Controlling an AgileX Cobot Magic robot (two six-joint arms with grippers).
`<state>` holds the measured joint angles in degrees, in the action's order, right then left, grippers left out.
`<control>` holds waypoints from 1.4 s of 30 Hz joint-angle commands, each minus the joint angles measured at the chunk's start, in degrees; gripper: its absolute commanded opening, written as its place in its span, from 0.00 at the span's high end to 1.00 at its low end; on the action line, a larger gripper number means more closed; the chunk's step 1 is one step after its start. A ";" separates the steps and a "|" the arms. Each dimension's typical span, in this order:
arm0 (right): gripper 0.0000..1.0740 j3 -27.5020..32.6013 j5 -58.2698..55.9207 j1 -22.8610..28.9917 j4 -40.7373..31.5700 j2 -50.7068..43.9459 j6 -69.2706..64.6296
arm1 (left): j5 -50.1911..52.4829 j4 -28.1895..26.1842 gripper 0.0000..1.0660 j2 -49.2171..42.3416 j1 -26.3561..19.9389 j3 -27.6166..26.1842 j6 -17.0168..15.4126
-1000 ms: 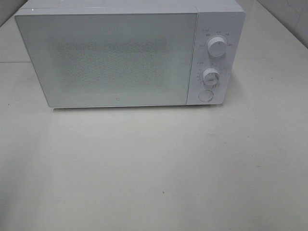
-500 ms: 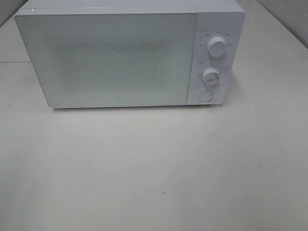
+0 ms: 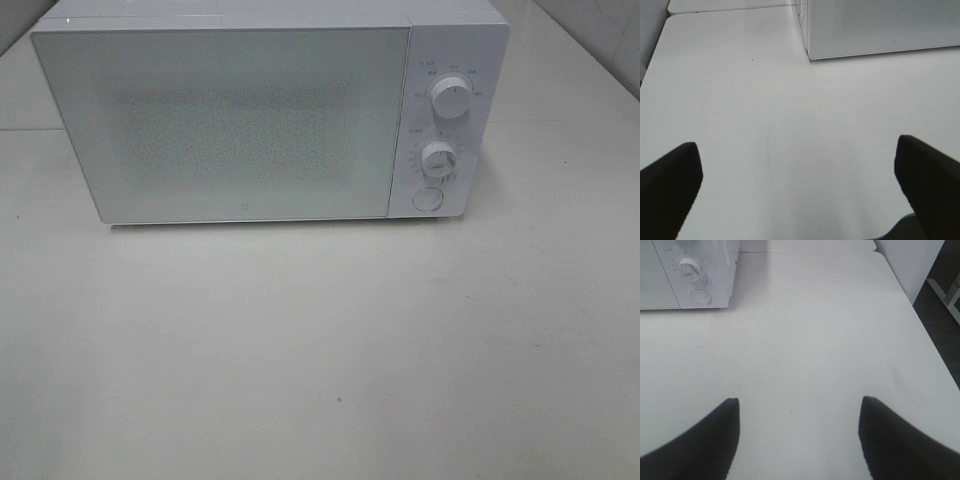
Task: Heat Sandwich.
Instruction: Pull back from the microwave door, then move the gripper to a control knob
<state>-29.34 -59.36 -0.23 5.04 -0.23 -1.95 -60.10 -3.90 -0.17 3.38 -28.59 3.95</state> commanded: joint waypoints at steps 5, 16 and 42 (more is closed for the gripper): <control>0.39 0.29 0.63 -0.17 0.11 -1.55 -0.11 | 0.74 -0.11 0.06 -1.78 -0.11 0.29 -0.23; 0.39 0.29 0.63 -0.17 0.11 -1.55 -0.11 | 0.74 -0.06 0.06 -1.78 -2.75 0.29 -0.11; 0.39 0.29 0.63 -0.17 0.11 -1.55 -0.11 | 0.74 -0.06 0.06 -1.72 -2.75 0.29 0.00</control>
<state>-29.34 -59.36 -0.23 5.04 -0.23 -1.95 -60.10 -3.90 -0.23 0.74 -28.59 3.95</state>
